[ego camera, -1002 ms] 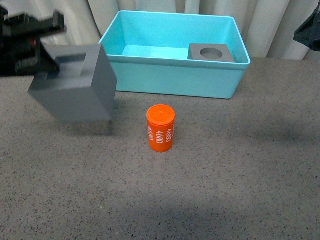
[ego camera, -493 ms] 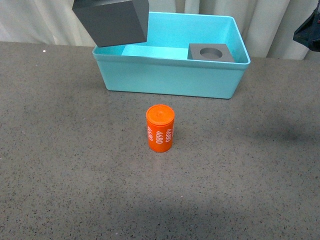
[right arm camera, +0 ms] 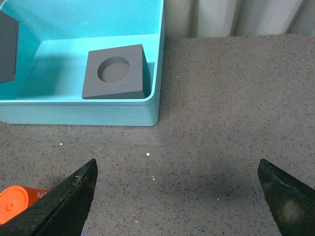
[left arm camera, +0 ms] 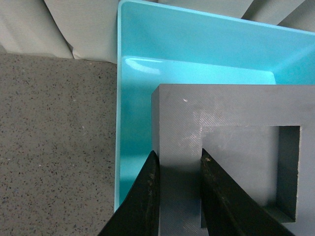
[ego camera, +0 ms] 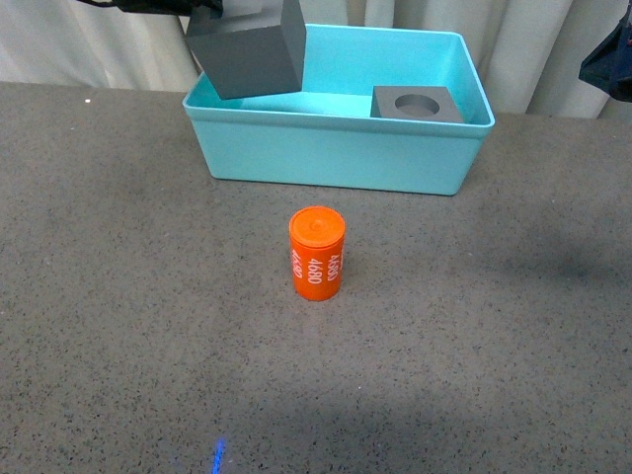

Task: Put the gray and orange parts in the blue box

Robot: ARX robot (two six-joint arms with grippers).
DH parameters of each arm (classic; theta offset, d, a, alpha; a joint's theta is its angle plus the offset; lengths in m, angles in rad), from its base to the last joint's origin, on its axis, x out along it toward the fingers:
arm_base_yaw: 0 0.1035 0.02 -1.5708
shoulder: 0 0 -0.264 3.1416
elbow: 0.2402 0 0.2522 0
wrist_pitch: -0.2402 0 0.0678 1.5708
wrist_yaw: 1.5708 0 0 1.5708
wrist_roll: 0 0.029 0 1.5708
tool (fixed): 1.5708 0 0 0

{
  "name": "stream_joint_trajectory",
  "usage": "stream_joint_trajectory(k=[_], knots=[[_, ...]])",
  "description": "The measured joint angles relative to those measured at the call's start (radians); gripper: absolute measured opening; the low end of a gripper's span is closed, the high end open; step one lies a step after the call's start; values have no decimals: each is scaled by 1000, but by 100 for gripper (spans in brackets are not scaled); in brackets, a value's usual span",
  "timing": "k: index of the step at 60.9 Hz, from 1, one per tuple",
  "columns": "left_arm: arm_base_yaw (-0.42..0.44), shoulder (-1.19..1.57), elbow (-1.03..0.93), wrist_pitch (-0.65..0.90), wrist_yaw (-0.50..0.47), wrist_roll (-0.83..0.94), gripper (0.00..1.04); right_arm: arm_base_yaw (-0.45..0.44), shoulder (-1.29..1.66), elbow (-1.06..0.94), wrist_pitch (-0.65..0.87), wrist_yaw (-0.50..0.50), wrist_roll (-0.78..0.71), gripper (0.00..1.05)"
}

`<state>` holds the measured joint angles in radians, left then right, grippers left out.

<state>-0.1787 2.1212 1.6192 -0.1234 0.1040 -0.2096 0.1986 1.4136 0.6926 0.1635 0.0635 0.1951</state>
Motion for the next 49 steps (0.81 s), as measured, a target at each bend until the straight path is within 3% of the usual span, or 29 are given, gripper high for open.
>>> stream_joint_trajectory(k=[49], knots=[[-21,191,132,-52,-29,-2,17,0,0,0,0,0,0,95]])
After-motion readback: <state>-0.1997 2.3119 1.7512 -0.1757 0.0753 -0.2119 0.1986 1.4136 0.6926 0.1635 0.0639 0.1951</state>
